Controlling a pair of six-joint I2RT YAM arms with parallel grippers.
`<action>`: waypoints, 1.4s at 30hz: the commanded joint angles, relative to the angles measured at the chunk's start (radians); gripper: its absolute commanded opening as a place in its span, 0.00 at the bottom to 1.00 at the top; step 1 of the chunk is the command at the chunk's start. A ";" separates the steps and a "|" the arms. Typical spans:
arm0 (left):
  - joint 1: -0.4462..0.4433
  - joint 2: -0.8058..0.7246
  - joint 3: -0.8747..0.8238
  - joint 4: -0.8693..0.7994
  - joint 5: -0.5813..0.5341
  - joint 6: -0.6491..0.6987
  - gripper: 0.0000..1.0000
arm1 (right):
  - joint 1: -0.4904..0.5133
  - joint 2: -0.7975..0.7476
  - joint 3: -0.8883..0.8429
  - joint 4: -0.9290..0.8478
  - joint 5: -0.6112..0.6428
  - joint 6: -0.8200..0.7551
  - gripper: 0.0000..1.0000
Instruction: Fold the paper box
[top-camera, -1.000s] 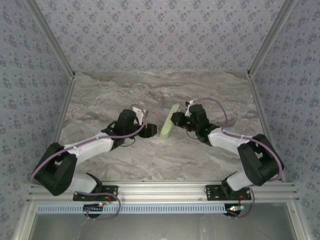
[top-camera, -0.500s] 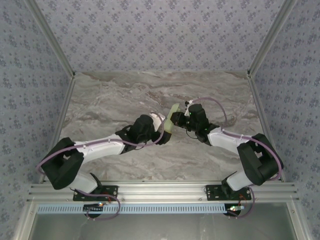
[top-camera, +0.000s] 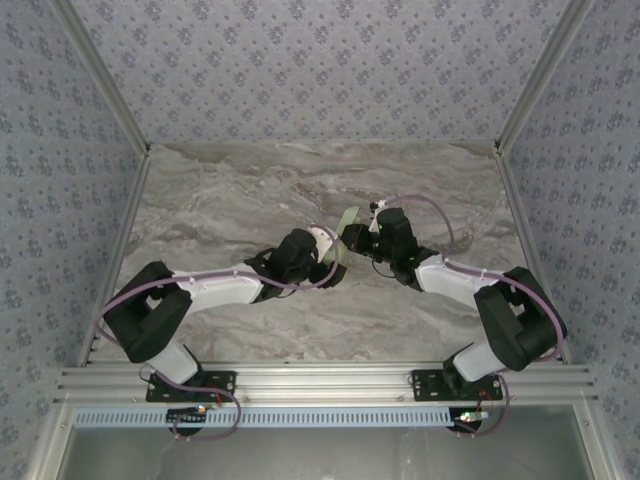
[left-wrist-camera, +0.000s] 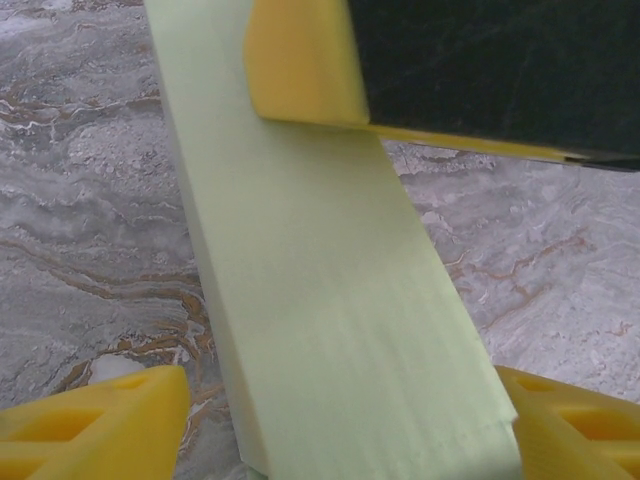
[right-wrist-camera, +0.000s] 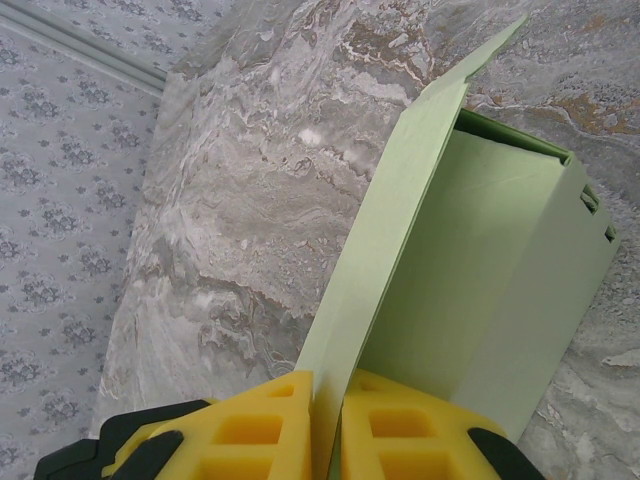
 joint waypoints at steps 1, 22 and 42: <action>-0.008 0.019 0.029 0.057 -0.023 0.006 0.70 | 0.001 0.025 -0.006 -0.097 0.041 -0.033 0.14; 0.045 -0.015 -0.013 0.082 -0.010 -0.005 0.40 | -0.025 -0.074 0.000 -0.139 0.034 -0.072 0.29; 0.151 -0.218 -0.037 -0.093 0.166 0.197 0.36 | -0.120 -0.345 0.117 -0.486 0.004 -0.634 0.52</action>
